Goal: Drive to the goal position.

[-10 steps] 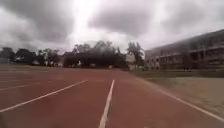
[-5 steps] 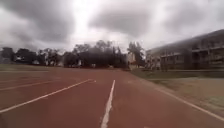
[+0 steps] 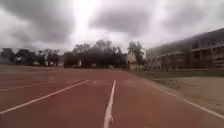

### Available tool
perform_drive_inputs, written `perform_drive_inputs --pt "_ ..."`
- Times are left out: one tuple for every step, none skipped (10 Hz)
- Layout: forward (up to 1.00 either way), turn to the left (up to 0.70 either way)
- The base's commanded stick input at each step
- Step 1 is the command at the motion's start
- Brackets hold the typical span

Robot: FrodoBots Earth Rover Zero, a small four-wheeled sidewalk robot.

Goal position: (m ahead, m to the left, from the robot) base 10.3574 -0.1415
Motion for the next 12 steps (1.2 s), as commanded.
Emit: perform_drive_inputs --pt "0.70 -0.02" --pt "0.70 -0.21" --pt "0.70 -0.35" --pt "0.70 -0.35" --pt "0.70 -0.35" --pt "0.70 -0.35" --pt "0.70 -0.34" --pt "0.70 -0.27" --pt "0.70 0.00" --pt "0.70 0.00" --pt "0.70 0.00" --pt "0.70 0.00"
